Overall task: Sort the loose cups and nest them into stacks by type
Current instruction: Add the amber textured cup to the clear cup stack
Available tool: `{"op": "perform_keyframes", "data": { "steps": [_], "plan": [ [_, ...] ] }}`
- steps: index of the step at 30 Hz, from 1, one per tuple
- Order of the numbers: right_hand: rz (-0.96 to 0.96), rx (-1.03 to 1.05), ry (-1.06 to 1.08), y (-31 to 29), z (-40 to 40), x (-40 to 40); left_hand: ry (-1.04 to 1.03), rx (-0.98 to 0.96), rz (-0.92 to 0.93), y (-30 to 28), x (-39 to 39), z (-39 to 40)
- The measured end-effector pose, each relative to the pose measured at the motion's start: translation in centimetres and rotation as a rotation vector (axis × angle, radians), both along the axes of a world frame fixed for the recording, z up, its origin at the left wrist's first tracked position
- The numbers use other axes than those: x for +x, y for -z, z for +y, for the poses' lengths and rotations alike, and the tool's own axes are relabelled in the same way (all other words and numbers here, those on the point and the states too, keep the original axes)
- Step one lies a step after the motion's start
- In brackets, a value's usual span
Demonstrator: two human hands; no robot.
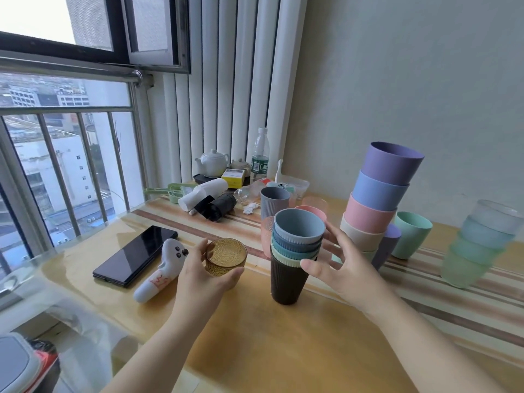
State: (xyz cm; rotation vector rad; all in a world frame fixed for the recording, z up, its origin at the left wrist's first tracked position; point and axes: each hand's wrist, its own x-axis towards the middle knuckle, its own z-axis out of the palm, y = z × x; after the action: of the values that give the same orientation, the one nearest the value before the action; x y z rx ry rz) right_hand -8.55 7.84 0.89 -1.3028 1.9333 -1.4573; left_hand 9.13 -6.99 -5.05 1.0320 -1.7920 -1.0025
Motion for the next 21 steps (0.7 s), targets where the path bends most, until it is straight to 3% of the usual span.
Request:
{"op": "perform_keyframes", "data": {
  "steps": [21],
  "plan": [
    [0.074,-0.023,0.033,1.0,0.5,0.2,0.241,0.086,0.168,-0.5,1.0,2.9]
  ]
}}
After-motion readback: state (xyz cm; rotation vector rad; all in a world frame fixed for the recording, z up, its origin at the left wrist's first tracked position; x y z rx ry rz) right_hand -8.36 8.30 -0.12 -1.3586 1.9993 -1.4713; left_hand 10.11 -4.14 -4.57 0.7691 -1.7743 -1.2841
